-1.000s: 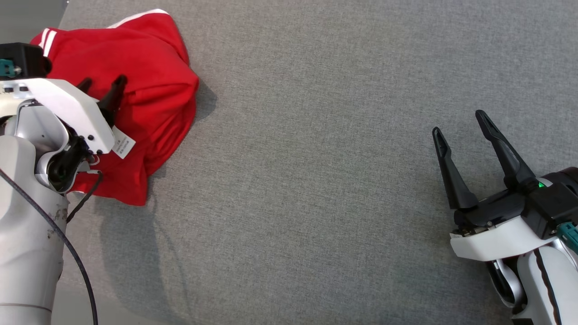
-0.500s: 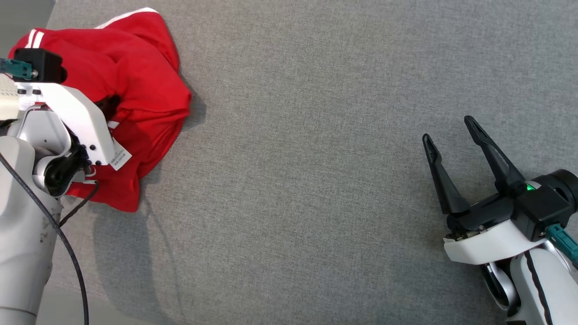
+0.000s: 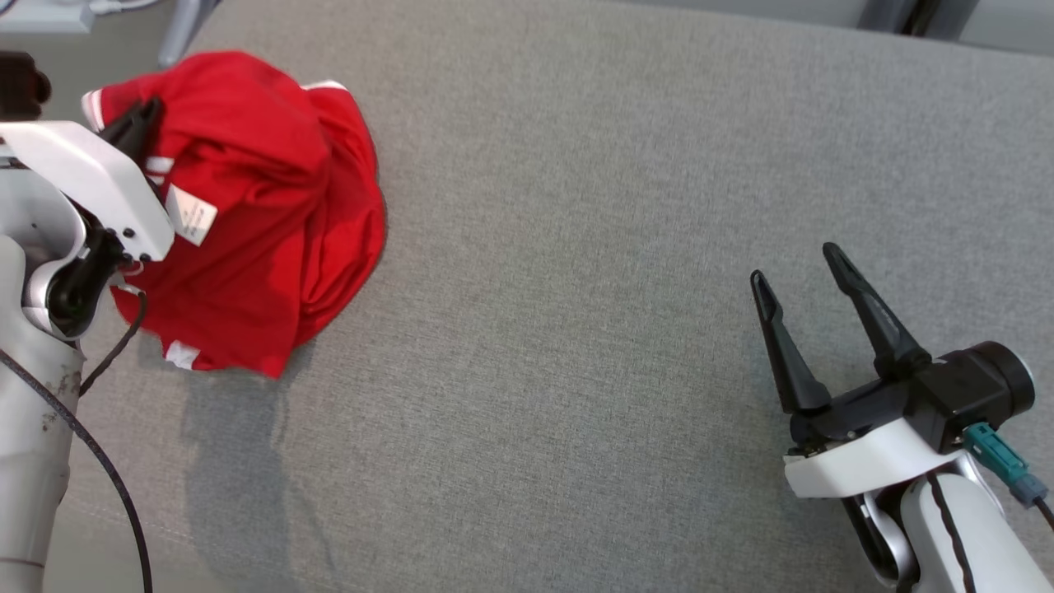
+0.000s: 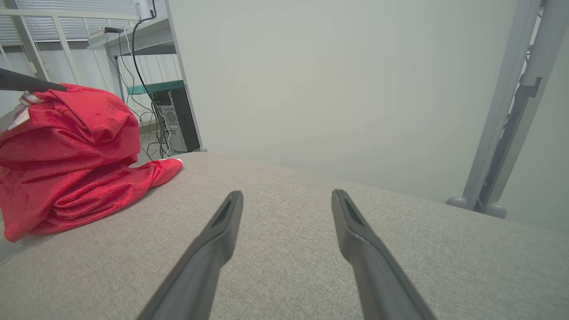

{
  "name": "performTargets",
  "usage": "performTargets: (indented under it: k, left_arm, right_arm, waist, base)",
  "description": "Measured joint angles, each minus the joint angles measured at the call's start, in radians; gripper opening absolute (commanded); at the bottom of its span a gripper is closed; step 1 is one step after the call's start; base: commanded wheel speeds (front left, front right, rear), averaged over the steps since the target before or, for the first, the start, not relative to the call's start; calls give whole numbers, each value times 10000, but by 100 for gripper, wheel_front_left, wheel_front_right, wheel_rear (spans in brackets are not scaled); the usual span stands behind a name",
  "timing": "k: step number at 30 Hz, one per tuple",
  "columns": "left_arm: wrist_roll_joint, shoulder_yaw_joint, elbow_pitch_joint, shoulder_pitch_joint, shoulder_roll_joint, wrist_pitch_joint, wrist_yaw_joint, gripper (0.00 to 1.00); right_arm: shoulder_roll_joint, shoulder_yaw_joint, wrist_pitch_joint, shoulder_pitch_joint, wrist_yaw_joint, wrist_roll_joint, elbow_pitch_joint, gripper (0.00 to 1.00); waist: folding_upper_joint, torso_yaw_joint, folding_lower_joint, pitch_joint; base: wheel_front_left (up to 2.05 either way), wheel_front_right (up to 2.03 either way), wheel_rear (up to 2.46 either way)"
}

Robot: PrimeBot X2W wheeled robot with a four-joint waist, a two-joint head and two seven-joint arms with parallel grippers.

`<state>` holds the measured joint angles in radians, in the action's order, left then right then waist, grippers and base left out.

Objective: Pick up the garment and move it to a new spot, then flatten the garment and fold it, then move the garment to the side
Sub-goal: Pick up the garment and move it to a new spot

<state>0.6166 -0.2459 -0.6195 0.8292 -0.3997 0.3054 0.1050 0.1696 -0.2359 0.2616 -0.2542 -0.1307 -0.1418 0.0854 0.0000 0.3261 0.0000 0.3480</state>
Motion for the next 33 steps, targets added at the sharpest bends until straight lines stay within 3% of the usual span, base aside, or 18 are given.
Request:
performTargets:
  k: [8,17,21,33]
  left_arm:
    - [-318,405,1572,-119,-117,-1850,-468,0]
    - [-449,570,3699,-839,142,-4136,-343,0]
    - [-541,282,4520,-953,391,-4485,-224,0]
    - [-428,-711,5797,-1801,1645,-4648,-447,0]
  right_arm:
    - [-347,61,0,258,0,-69,128,100]
    - [-738,533,0,526,-2,-96,128,100]
    - [-775,882,0,613,0,-69,157,100]
    - [-828,1641,0,724,-2,38,-73,100]
  waist:
    - [0,-39,0,-937]
    - [0,-433,-1,-1777]
    - [0,-755,0,-2022]
    - [0,-2072,0,-2226]
  base:
    - [0,0,0]
    - [0,0,0]
    - [0,0,0]
    - [0,0,0]
